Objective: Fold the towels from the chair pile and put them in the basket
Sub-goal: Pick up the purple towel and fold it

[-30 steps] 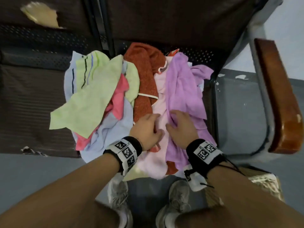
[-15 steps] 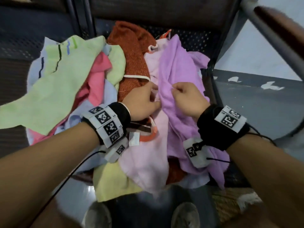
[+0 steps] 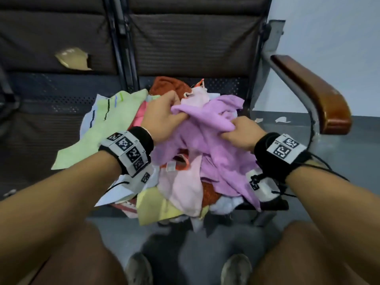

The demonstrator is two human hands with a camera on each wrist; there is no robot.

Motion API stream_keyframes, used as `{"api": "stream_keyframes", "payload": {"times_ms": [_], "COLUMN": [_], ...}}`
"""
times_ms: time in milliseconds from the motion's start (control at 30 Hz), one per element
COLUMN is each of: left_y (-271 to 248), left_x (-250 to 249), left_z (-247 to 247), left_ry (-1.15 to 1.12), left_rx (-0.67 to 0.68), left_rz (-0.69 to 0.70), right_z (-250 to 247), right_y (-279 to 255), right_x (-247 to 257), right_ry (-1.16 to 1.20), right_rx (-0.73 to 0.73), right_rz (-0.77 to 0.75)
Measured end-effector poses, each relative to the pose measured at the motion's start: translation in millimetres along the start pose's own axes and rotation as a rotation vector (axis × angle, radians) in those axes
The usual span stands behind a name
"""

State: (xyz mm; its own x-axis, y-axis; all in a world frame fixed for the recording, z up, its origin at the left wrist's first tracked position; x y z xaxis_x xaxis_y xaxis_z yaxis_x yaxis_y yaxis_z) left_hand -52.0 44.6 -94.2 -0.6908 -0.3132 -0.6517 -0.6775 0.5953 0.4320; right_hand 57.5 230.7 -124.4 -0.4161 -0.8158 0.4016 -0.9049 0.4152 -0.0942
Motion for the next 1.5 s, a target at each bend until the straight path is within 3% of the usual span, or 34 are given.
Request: {"api": "stream_keyframes", "payload": {"times_ms": [67,167,233,333,400,500,600,700,800,933,1000,1133,1200,1300,1367,1433,1500], "left_y": [-4,-13,-26,-39,-43,-45,-44,-43,-47,-49,-51,-60,-59,-48,-39,-33,-27], "left_x": [-10,-10,-11,-21,-23,-14,3,19,25,19,13,12,6,-5,-3,-1,0], "left_z": [-10,-11,-2,13,14,4,-17,-31,-28,-21,-12,2,6,6,4,4,9], "left_ry": [0.087,0.237,0.163,-0.102,-0.129,-0.007,0.101,0.111,0.149,-0.012,-0.043,-0.103,-0.378,-0.675,-0.541,-0.039,0.364], "left_rx": [0.053,0.299,0.43,0.41,0.38,0.336,0.165,0.079,0.19,0.3,0.412,0.677,0.641,0.572,0.606,0.609,0.489], "left_rz": [-0.007,-0.105,-0.166,-0.106,-0.025,0.021,0.046,0.016,0.02,-0.05,-0.114,-0.41,-0.484,-0.465,-0.358,-0.196,-0.017], "right_z": [-4,-16,-18,-9,-7,-7,6,13,1,-14,-12,-15,-21,-29,-35,-41,-43], "right_y": [-9,-17,-27,-39,-44,-41,-42,-48,-40,-29,-30,-26,-24,-23,-24,-27,-29], "right_x": [-5,1,18,49,63,55,33,25,31,30,23,12,1,-27,-42,-51,-49], "right_ry": [0.035,0.147,0.284,0.29,0.239,0.153,-0.083,-0.021,0.122,0.561,0.635,0.573,0.424,0.347,0.353,0.381,0.373], "right_rx": [0.003,-0.082,-0.09,-0.016,-0.045,-0.106,0.015,0.059,-0.075,-0.329,-0.357,-0.314,-0.349,-0.402,-0.449,-0.491,-0.49], "right_rz": [0.019,-0.071,-0.17,-0.349,-0.416,-0.313,-0.185,-0.103,-0.089,-0.079,-0.096,-0.143,-0.122,0.027,0.121,0.173,0.151]}}
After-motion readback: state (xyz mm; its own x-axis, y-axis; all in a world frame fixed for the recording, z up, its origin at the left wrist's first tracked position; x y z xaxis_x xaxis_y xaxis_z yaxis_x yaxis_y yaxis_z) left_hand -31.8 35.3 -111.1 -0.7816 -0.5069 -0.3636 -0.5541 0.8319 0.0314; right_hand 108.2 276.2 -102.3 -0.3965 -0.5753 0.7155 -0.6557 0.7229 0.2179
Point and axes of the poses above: each hand's wrist, its own y-axis towards the middle knuckle, its own z-axis out of the palm, x = y × z, the point moved 5 cm from there along y, towards the middle knuckle, and after that the axes turned 4 degrees about z, right-handed, at the moved point
